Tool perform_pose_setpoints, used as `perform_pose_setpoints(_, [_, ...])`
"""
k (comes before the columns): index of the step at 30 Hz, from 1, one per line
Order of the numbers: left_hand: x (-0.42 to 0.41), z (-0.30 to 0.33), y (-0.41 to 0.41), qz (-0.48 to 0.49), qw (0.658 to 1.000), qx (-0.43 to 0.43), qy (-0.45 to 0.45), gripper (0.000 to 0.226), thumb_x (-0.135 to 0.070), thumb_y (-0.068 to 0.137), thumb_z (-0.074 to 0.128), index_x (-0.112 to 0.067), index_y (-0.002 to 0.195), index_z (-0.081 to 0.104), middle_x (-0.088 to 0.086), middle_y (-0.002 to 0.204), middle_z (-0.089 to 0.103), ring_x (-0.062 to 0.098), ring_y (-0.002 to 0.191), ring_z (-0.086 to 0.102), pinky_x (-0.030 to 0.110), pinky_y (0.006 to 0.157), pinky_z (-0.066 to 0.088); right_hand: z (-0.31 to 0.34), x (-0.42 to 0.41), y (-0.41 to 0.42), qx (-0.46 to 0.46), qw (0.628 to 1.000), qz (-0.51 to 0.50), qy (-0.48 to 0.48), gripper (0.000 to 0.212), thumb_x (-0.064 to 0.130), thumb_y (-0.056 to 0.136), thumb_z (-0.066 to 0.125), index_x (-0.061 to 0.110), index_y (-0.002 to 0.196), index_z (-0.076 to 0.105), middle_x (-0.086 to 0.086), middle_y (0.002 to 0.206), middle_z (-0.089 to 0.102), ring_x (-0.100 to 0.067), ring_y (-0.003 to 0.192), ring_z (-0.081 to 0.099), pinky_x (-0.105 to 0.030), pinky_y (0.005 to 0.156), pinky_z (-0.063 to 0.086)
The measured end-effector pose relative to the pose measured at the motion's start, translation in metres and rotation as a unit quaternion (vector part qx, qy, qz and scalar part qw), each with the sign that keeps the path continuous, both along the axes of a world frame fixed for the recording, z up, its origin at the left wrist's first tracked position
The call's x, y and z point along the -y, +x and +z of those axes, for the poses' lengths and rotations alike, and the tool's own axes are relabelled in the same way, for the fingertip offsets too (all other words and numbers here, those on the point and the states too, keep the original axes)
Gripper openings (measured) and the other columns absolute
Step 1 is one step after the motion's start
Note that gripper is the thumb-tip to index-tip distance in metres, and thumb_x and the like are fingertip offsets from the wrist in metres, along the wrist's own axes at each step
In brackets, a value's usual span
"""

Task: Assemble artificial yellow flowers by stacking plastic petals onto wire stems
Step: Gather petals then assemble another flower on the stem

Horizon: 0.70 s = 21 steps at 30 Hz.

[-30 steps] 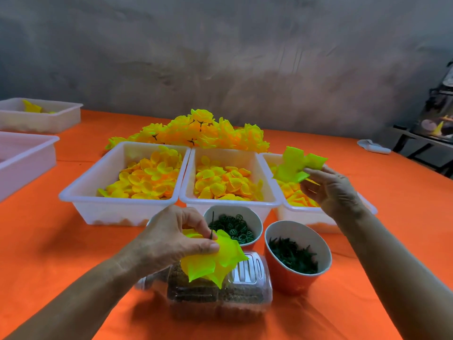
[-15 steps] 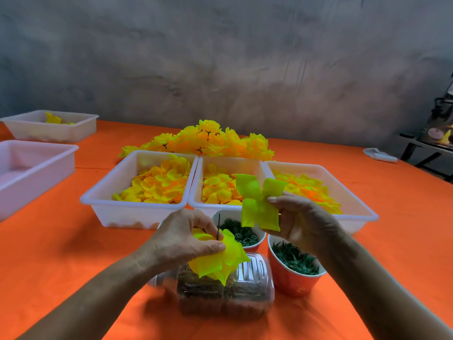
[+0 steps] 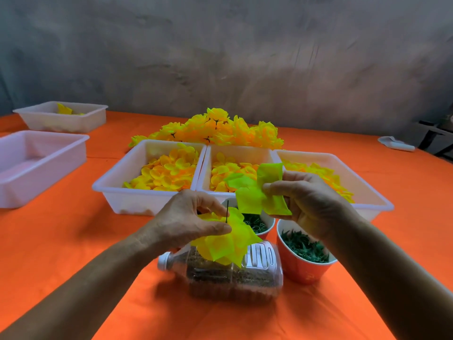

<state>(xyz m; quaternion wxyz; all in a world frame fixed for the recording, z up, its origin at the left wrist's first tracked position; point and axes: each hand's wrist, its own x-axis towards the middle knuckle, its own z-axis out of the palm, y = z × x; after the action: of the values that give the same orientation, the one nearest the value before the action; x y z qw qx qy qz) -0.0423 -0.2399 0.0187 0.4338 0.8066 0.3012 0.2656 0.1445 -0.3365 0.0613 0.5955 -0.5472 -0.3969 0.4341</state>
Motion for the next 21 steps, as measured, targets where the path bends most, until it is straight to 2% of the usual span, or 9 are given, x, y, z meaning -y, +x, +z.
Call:
perform_pose_setpoints(3, [-0.001,0.007,-0.006,-0.007,1.0,0.018,-0.013,0.028,-0.017,0.062,0.088,-0.04,0.069,0.073,-0.009,0.092,0.072,0.007,0.099,0.064,0.029,0.088,0.051,0.002,-0.002,-0.004,0.012,1.0,0.007,0.002,0.017,-0.007,0.077,0.062,0.007,0.083,0.069,-0.006,0.069,0.071,-0.016,0.053,0.067,-0.024,0.048,0.053])
perform_pose_setpoints(5, [0.0,0.015,-0.01,-0.016,0.999,0.035,-0.015,0.032,-0.018,0.06,0.088,-0.044,0.072,0.073,-0.013,0.082,0.072,0.0,0.09,0.064,0.019,0.078,0.052,0.002,-0.003,-0.006,0.045,0.999,0.005,-0.005,0.016,-0.003,0.075,0.066,0.007,0.087,0.07,-0.008,0.076,0.072,-0.017,0.058,0.067,-0.028,0.057,0.056])
perform_pose_setpoints(7, [-0.001,0.025,-0.012,-0.015,0.996,0.075,-0.048,0.021,-0.028,0.058,0.079,-0.036,0.078,0.076,-0.011,0.078,0.072,0.0,0.08,0.063,0.018,0.073,0.05,0.004,-0.003,-0.007,0.063,0.998,0.007,-0.006,0.015,0.0,0.074,0.068,0.008,0.087,0.071,-0.008,0.08,0.073,-0.018,0.062,0.069,-0.029,0.061,0.056])
perform_pose_setpoints(9, [0.0,0.034,-0.011,-0.004,0.989,0.112,-0.095,0.026,-0.042,0.056,0.075,-0.024,0.075,0.075,-0.002,0.081,0.073,0.008,0.078,0.064,0.025,0.075,0.049,0.006,-0.003,-0.009,0.067,0.998,0.011,0.0,0.015,0.001,0.074,0.068,0.009,0.085,0.072,-0.008,0.079,0.074,-0.018,0.061,0.069,-0.028,0.059,0.056])
perform_pose_setpoints(11, [0.002,0.04,-0.007,0.022,0.986,0.12,-0.116,0.034,-0.056,0.055,0.078,-0.023,0.062,0.073,-0.003,0.073,0.07,0.01,0.068,0.059,0.025,0.068,0.045,0.009,-0.003,-0.011,0.074,0.997,0.013,0.005,0.017,0.003,0.071,0.07,0.008,0.087,0.072,-0.009,0.079,0.074,-0.019,0.062,0.069,-0.028,0.058,0.055])
perform_pose_setpoints(15, [0.008,0.046,0.003,0.031,0.985,0.088,-0.146,0.041,-0.062,0.04,0.074,-0.023,0.047,0.063,-0.01,0.047,0.053,0.005,0.046,0.047,0.018,0.048,0.037,0.016,-0.007,-0.018,0.082,0.996,0.018,0.0,0.016,0.003,0.073,0.069,0.007,0.089,0.071,-0.008,0.078,0.073,-0.017,0.063,0.069,-0.029,0.058,0.057])
perform_pose_setpoints(18, [0.007,0.047,0.008,0.026,0.976,0.087,-0.197,0.051,-0.049,0.033,0.08,-0.018,0.069,0.061,-0.004,0.053,0.051,0.005,0.041,0.043,0.019,0.044,0.034,0.019,-0.01,-0.022,0.087,0.996,0.023,-0.008,0.01,0.003,0.07,0.071,0.01,0.078,0.071,-0.006,0.071,0.072,-0.017,0.061,0.068,-0.033,0.063,0.057])
perform_pose_setpoints(21, [0.005,0.045,0.01,0.028,0.963,0.098,-0.248,0.056,-0.032,0.036,0.081,-0.013,0.082,0.057,-0.003,0.056,0.051,0.005,0.039,0.041,0.017,0.038,0.033,0.02,-0.012,-0.024,0.09,0.995,0.029,-0.024,0.027,0.013,0.052,0.075,0.008,0.078,0.069,-0.008,0.074,0.072,-0.02,0.064,0.068,-0.037,0.07,0.055])
